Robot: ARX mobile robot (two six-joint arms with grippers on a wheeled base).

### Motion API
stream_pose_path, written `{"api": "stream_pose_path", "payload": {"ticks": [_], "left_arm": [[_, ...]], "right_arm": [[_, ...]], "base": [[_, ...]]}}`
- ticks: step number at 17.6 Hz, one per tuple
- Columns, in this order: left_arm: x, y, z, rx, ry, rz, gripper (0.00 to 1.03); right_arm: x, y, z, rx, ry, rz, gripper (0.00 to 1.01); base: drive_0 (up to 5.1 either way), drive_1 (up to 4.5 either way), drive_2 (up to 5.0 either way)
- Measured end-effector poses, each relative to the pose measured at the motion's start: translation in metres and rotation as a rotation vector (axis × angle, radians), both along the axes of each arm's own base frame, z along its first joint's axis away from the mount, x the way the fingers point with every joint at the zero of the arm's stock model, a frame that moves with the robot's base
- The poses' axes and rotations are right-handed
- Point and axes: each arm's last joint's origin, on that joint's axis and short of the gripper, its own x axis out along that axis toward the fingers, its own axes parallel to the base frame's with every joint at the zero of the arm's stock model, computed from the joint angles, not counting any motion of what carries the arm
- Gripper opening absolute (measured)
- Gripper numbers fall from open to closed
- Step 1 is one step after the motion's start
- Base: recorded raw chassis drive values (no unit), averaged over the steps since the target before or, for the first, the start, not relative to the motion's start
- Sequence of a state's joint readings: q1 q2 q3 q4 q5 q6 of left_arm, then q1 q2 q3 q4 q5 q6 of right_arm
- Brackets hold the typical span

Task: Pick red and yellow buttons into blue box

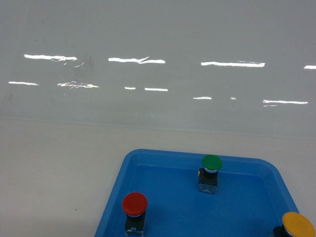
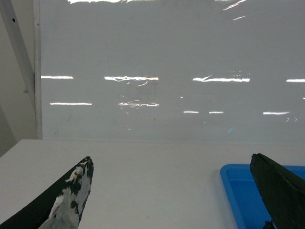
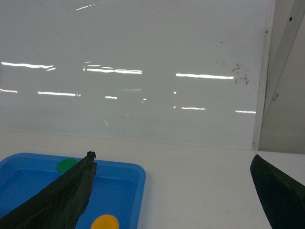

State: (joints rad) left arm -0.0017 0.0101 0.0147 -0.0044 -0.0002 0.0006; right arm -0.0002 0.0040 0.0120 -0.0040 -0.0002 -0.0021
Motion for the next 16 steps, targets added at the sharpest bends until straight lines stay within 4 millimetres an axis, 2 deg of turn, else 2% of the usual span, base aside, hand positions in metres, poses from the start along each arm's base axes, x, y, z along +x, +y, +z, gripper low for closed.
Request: {"api": "stream_pose_path", "payload": {"ticks": [12, 16], "left_arm": [[0.000, -0.001, 0.000, 0.000, 0.001, -0.029, 0.98], [0.008, -0.004, 0.003, 0.000, -0.007, -0.078, 0.98]], "right_arm": [[0.000, 0.001, -0.002, 0.000, 0.025, 0.019, 0.98], [0.011, 0.013, 0.000, -0.006, 0.030, 0.098, 0.98]], "base": [[0.0, 0.00, 0.0], [0.0, 0.00, 0.0]]}}
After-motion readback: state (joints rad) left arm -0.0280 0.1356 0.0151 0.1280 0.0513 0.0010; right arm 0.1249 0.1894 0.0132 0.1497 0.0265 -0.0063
